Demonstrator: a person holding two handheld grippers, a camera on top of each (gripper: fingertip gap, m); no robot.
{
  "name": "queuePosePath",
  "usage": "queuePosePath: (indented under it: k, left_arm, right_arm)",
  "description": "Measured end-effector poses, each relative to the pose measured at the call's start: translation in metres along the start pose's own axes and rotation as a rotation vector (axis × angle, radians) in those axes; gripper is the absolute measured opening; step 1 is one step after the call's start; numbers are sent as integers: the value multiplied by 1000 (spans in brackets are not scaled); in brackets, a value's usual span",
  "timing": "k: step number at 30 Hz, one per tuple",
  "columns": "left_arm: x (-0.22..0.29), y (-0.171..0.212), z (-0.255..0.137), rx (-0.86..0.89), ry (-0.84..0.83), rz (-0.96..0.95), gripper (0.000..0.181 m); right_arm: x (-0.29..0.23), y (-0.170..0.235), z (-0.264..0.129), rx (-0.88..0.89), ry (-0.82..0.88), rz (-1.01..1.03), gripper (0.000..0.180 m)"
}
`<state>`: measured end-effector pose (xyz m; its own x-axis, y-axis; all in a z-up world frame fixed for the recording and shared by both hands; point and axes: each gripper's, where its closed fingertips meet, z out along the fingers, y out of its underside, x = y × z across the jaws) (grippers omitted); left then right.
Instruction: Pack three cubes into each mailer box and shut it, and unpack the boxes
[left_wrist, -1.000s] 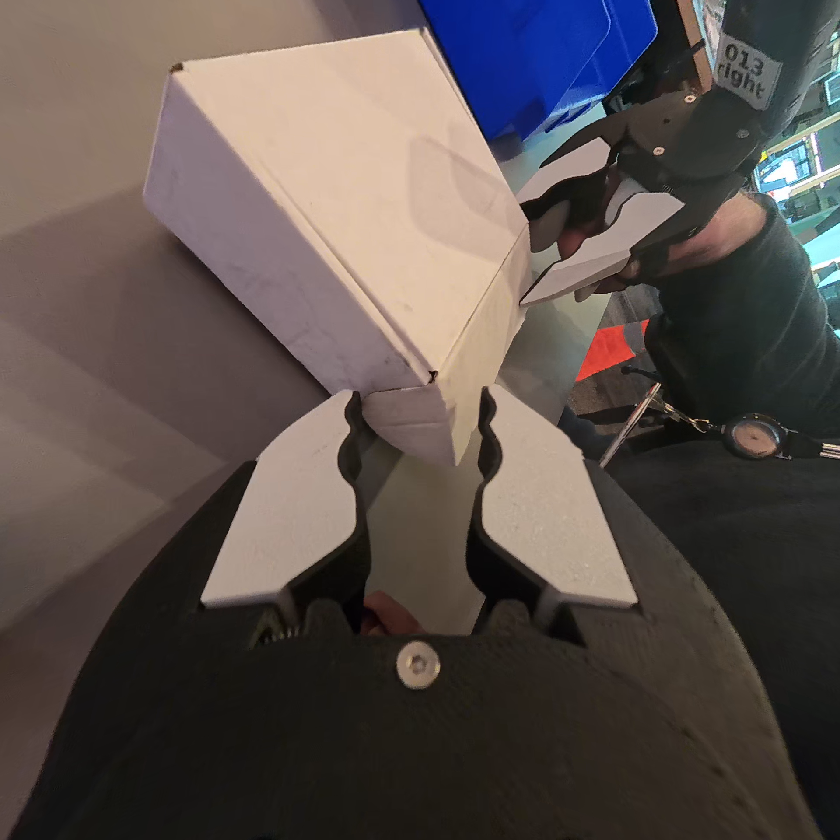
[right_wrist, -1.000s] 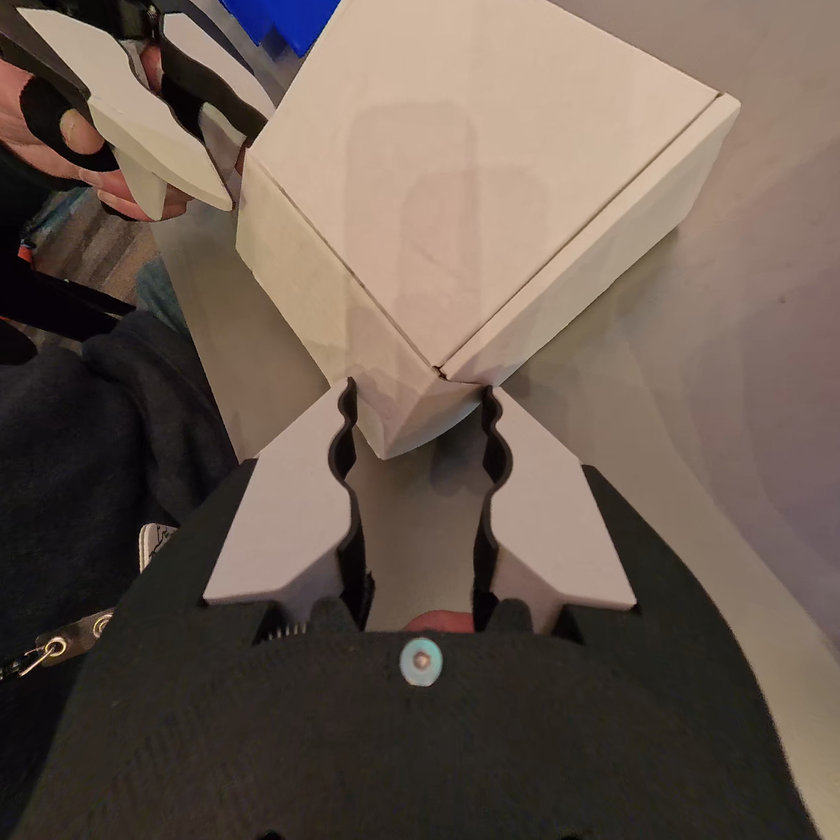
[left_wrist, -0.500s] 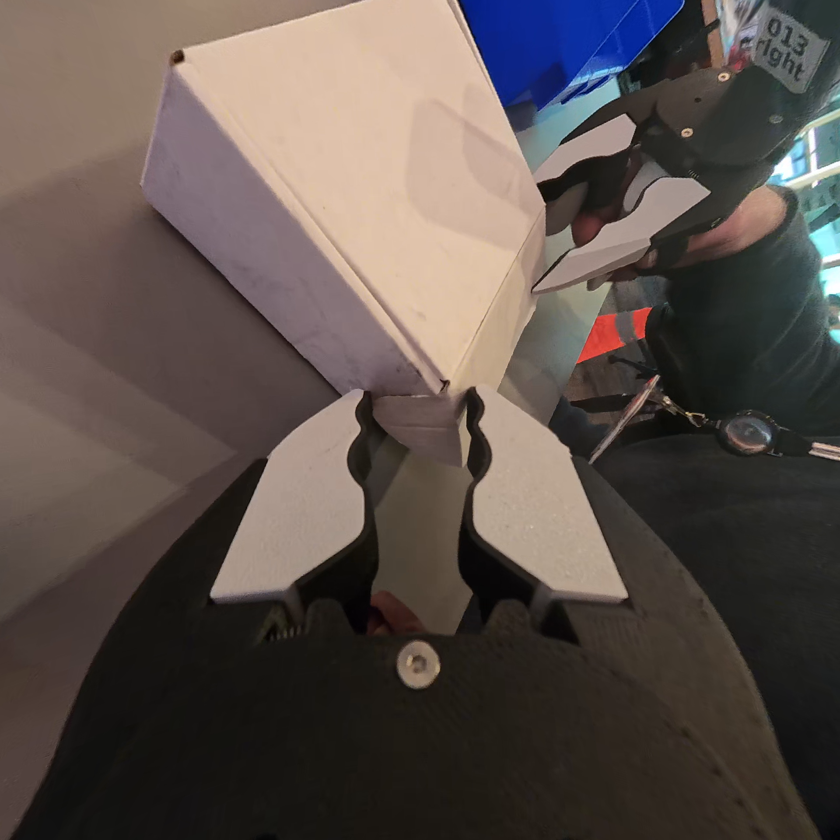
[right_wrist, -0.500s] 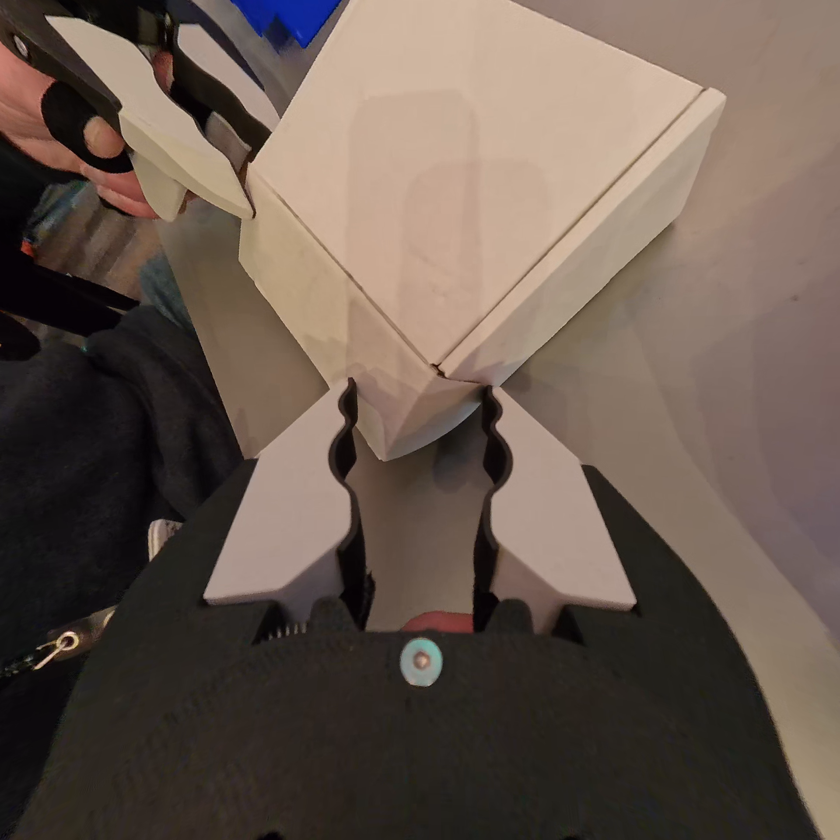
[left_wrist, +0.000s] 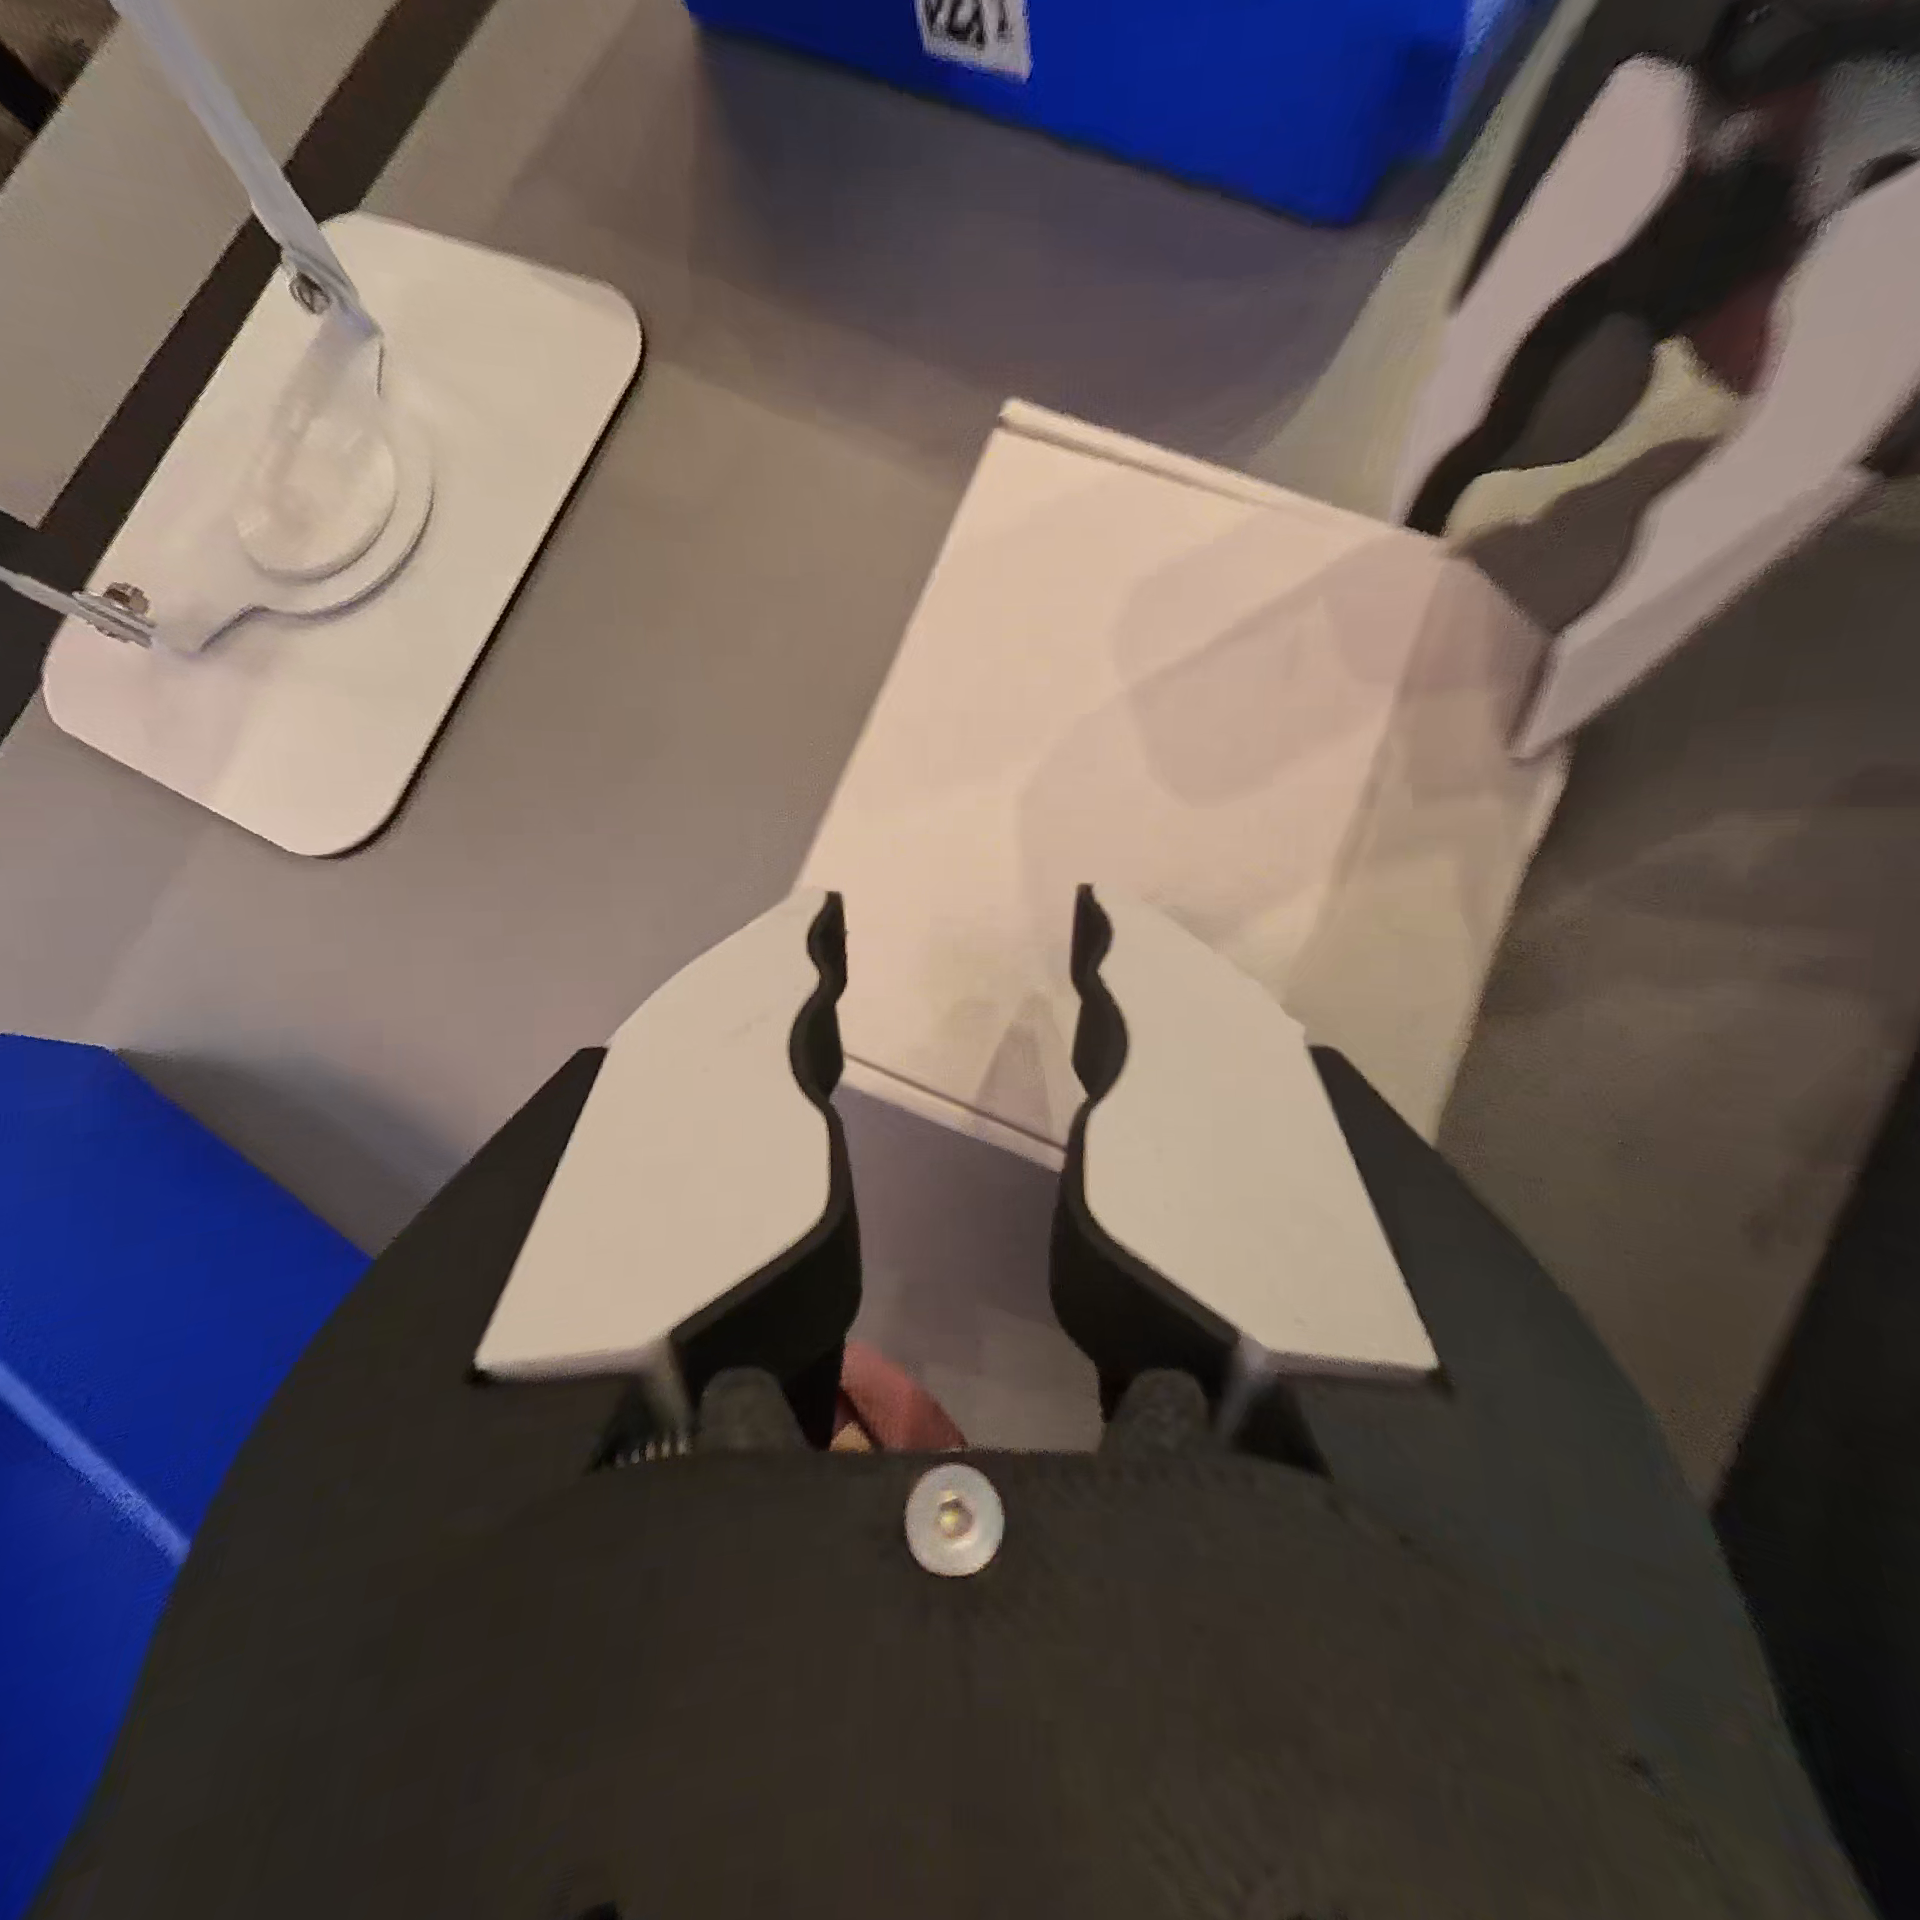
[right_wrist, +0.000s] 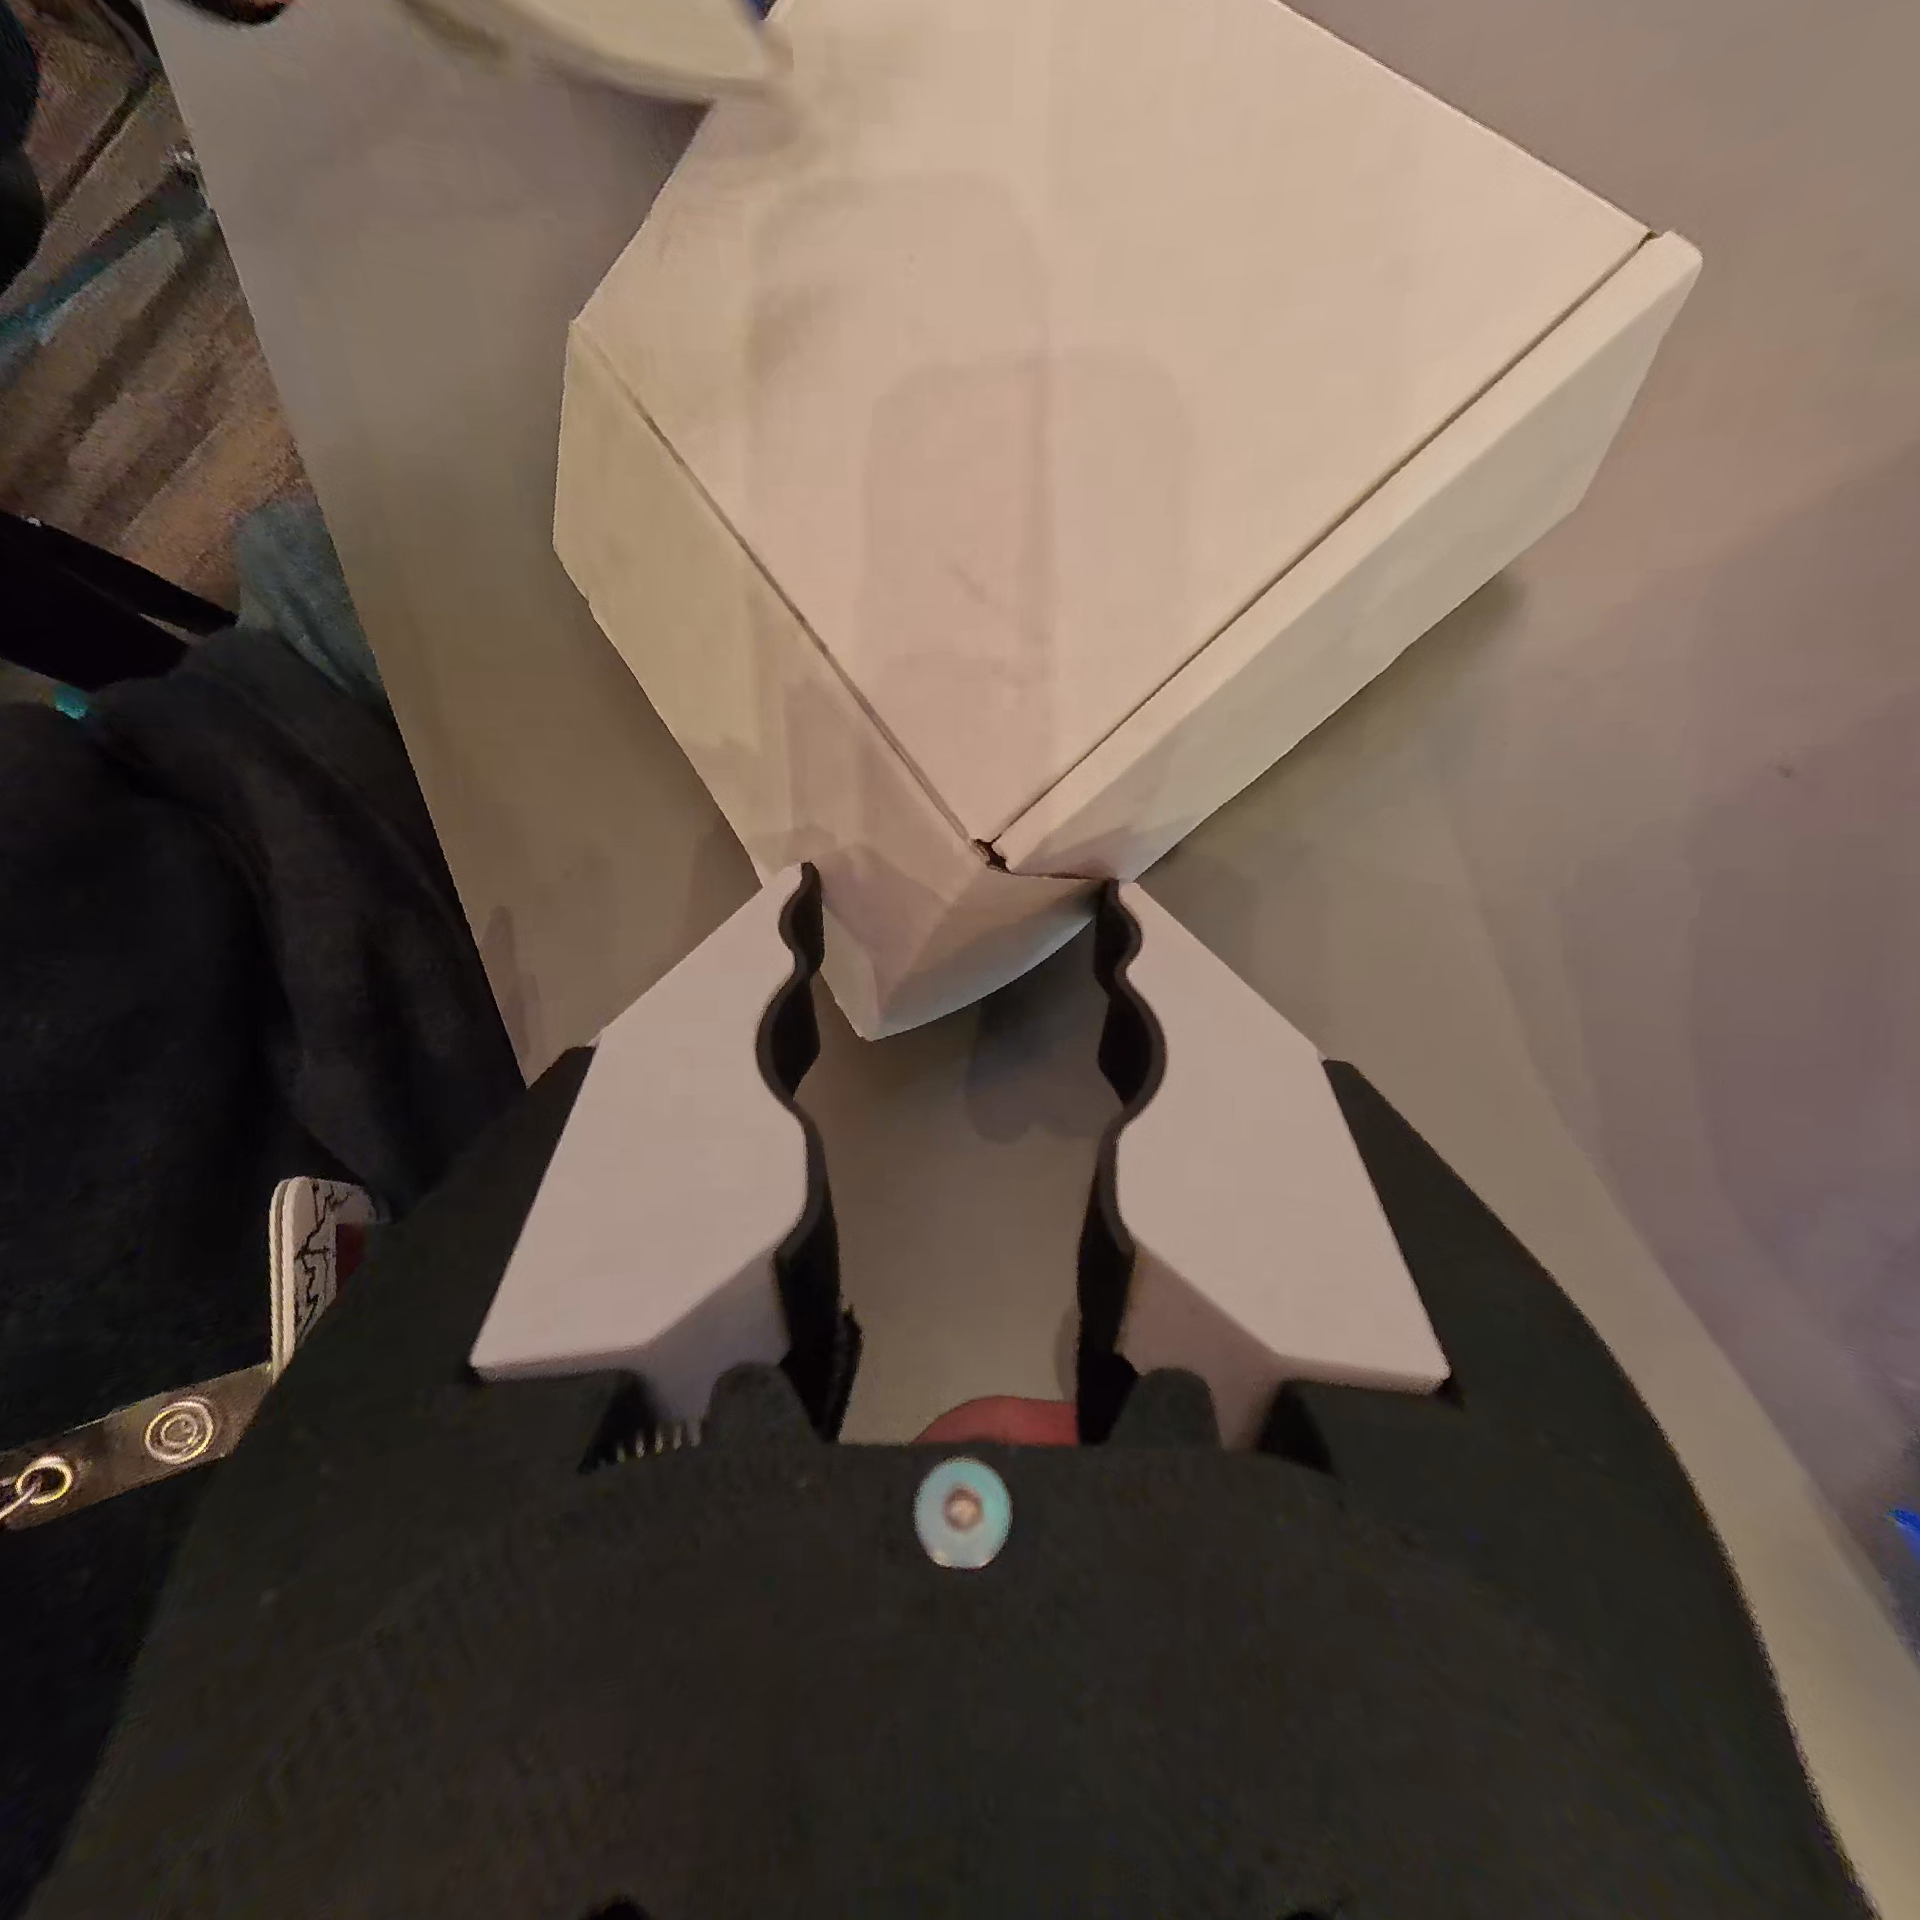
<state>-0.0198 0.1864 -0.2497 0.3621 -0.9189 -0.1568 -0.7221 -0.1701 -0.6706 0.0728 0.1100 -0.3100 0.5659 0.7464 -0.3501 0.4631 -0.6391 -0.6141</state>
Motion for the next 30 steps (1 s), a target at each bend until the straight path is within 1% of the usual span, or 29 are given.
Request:
queuePosePath:
  k: [3,4,6,8,11,14,16,18,20,24,27,30]
  left_arm:
    - [-17,3,25,-88,-41,47,29]
    - [-19,8,33,-133,-43,60,29]
    - [-17,4,40,-129,-43,85,19]
    - [-15,2,43,-143,-44,108,12]
    - [-15,3,44,-176,-7,87,12]
    - [-15,3,45,-179,19,88,12]
    - [-14,3,45,-180,38,85,11]
    - [-15,3,45,-181,47,99,12]
    - [-15,3,46,-188,67,102,11]
    - [-15,2,47,-208,107,125,12]
    - [-14,2,47,-218,128,142,12]
    - [-13,2,47,-222,146,148,10]
  right_arm:
    - [-2,0,-1,7,-8,-7,50]
    - [-4,-1,-2,15,-15,-9,49]
    - [-4,-2,-3,28,-16,-28,48]
    - [-5,-2,-3,22,-13,-50,48]
    - [-4,0,-4,10,12,-94,48]
    - [-4,-4,-15,26,74,-220,51]
    - [1,-11,-28,41,165,-349,62]
    - [6,-20,-35,37,293,-543,82]
    - [11,-22,-33,-32,381,-705,103]
    - [21,-28,-13,-149,433,-840,136]
    - [31,-29,0,-269,460,-920,150]
    - [32,-27,8,-356,443,-927,153]
